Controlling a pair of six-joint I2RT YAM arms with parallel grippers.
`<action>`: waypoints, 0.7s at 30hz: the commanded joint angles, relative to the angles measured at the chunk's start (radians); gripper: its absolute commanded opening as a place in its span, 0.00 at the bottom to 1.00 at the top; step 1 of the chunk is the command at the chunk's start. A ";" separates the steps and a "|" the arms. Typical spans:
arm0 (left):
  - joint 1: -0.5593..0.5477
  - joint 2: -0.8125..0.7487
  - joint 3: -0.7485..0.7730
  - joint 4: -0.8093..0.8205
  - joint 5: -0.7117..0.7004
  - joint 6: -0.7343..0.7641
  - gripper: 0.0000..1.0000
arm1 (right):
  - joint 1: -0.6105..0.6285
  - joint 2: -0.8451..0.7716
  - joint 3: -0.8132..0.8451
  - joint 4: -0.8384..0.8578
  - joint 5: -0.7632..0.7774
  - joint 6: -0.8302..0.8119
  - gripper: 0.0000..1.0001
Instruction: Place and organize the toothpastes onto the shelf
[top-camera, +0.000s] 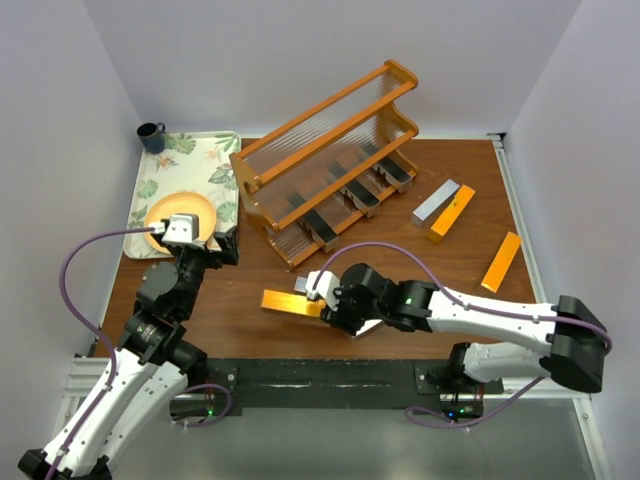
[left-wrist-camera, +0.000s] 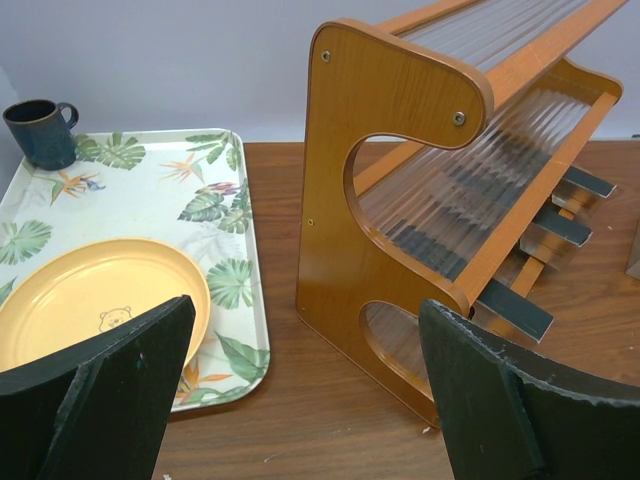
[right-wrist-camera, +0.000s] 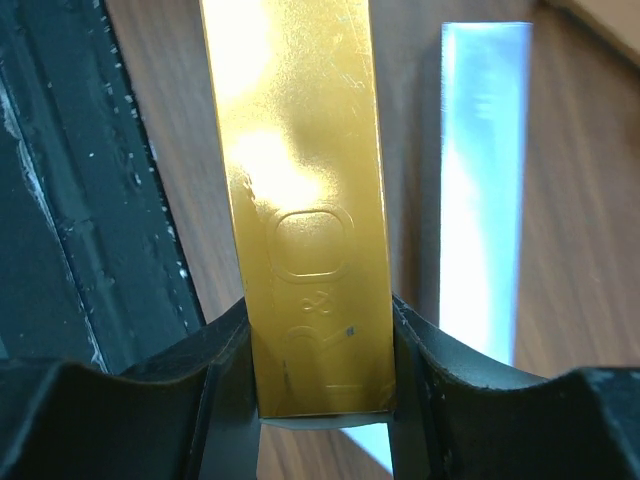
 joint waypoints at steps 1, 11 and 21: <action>0.003 -0.009 0.003 0.019 0.006 0.019 1.00 | -0.039 -0.098 0.133 -0.146 0.177 0.084 0.13; 0.003 -0.023 0.005 0.020 0.020 0.016 1.00 | -0.384 -0.141 0.352 -0.396 0.220 0.107 0.14; 0.003 -0.028 0.003 0.022 0.043 0.012 1.00 | -0.708 0.093 0.590 -0.410 0.087 0.007 0.14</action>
